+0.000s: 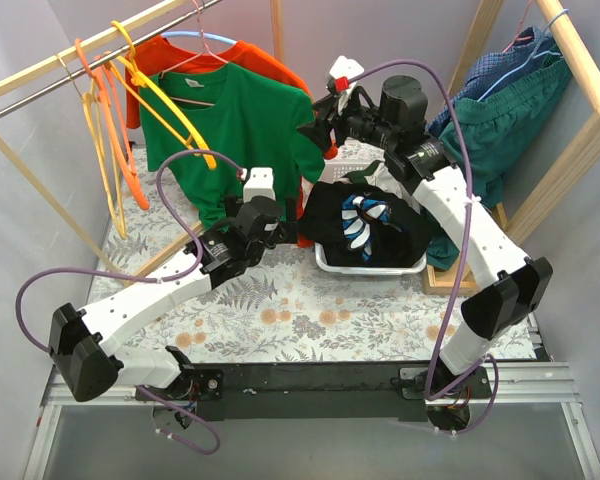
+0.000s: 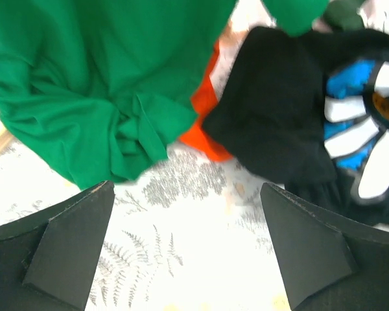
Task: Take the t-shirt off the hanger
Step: Pick up the hanger from the clothesline.
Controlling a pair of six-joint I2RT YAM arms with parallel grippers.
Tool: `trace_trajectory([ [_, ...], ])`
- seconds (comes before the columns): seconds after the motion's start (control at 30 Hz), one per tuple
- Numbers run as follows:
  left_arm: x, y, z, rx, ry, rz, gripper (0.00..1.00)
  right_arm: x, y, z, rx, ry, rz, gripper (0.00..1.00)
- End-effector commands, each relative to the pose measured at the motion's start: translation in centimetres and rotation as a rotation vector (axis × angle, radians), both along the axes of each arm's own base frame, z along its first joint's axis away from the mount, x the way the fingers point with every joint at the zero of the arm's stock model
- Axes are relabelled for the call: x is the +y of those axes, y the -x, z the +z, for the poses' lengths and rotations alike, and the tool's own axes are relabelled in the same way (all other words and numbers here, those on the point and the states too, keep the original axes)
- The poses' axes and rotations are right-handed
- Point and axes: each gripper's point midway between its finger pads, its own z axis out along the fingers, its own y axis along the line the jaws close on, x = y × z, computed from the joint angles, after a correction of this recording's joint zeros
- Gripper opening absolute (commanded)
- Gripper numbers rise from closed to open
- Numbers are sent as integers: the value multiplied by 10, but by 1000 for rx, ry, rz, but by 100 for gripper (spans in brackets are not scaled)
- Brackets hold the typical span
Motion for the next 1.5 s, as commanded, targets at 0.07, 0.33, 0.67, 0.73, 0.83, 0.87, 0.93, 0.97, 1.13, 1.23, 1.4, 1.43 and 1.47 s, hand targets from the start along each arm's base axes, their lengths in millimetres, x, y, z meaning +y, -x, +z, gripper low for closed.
trace_trajectory([
  [0.07, 1, 25, -18, 64, 41, -61, 97, 11, -1, 37, -222, -60, 73, 63],
  [0.33, 5, 33, -36, 95, 33, -73, 97, 18, -6, 39, -285, -52, 101, 61],
  [0.67, 0, 35, -53, 122, 27, -96, 98, 36, -8, 9, -211, 4, 231, 52],
  [0.73, 1, 36, -55, 126, 26, -98, 98, 36, -8, 4, -201, 8, 230, 51],
  [0.83, 1, 36, -56, 125, 22, -100, 98, 33, -9, 11, -235, -2, 205, 53],
  [0.87, 2, 37, -58, 128, 14, -106, 98, 31, -9, 14, -243, -2, 199, 54],
  [0.93, 2, 37, -57, 126, 16, -106, 98, 28, -8, 25, -279, -10, 179, 56],
  [0.97, 1, 38, -56, 123, 18, -110, 98, 27, -8, 30, -294, -12, 172, 58],
  [1.13, -1, 38, -57, 127, 20, -120, 98, 28, -13, 37, -300, 13, 169, 63],
  [1.23, -2, 38, -58, 129, 22, -124, 98, 33, -21, 37, -285, 33, 178, 64],
  [1.4, -4, 37, -62, 137, 13, -129, 98, 35, -22, 33, -299, 29, 185, 64],
  [1.43, -4, 37, -63, 140, 11, -129, 98, 35, -23, 33, -302, 29, 183, 64],
  [1.47, -5, 37, -64, 140, 9, -131, 98, 36, -24, 29, -287, 38, 186, 64],
])
